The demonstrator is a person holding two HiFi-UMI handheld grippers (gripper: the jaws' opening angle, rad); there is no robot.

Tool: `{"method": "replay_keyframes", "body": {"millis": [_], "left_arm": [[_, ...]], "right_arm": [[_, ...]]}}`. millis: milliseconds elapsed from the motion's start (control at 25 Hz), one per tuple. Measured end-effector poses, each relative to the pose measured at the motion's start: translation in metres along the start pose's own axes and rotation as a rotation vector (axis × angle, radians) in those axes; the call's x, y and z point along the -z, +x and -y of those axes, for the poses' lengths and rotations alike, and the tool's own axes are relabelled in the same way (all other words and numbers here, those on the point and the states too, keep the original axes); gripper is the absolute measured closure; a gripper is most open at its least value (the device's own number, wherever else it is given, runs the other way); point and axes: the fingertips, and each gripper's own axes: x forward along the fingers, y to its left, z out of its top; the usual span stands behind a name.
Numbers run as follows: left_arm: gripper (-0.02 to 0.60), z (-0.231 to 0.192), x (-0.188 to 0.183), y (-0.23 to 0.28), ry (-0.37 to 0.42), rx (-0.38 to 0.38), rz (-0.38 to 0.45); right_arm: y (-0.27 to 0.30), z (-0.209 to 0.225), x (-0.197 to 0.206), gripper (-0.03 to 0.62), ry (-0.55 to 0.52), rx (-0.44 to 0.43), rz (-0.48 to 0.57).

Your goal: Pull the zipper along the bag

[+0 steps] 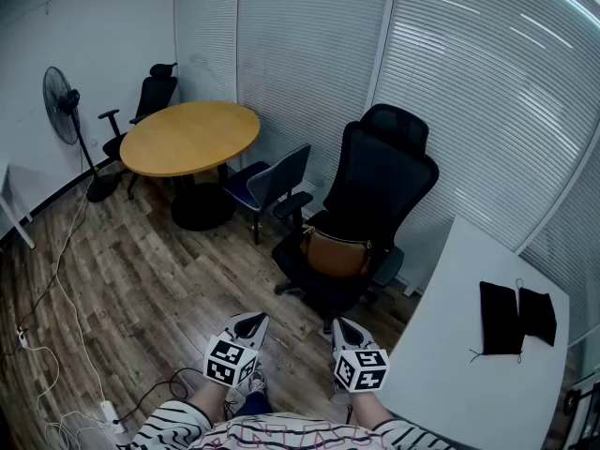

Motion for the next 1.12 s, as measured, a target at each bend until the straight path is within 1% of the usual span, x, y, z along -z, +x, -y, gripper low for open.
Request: {"method": "replay_keyframes", "body": {"millis": [160,400,520,600,720,880,920,1000,1120], "left_arm": [[0.555,-0.022,-0.011,0.014,0.015,0.007,0.009],[0.555,-0.052,-0.017,0.033,0.002,0.004,0.025],[0.555,-0.069,-0.02,0.046,0.003,0.013,0.039],[0.554,-0.082,-0.022,0.054,0.014,0.009,0.046],[0.554,-0.104,-0.024,0.065,0.021,0.009,0.043],[0.552,-0.138,-0.033,0.081,0.028,0.015,0.04],[0.551,-0.147,-0.035,0.085,0.033,0.016,0.038],[0.551,-0.164,-0.039,0.093,0.04,0.019,0.035],[0.539,-0.188,-0.042,0.104,0.038,0.033,0.026]], "right_arm": [[0.024,0.0,-0.011,0.566,0.002,0.01,0.02],[0.06,0.001,-0.026,0.566,-0.026,0.011,0.032],[0.082,0.002,-0.039,0.566,-0.029,0.004,0.065],[0.096,0.002,-0.046,0.565,-0.034,0.012,0.088],[0.12,-0.003,-0.054,0.562,-0.052,0.024,0.094],[0.154,-0.008,-0.065,0.557,-0.037,0.037,0.103],[0.162,-0.008,-0.068,0.543,-0.032,0.043,0.106],[0.18,-0.008,-0.072,0.422,-0.021,0.058,0.106],[0.201,-0.01,-0.075,0.418,-0.018,0.082,0.105]]}}
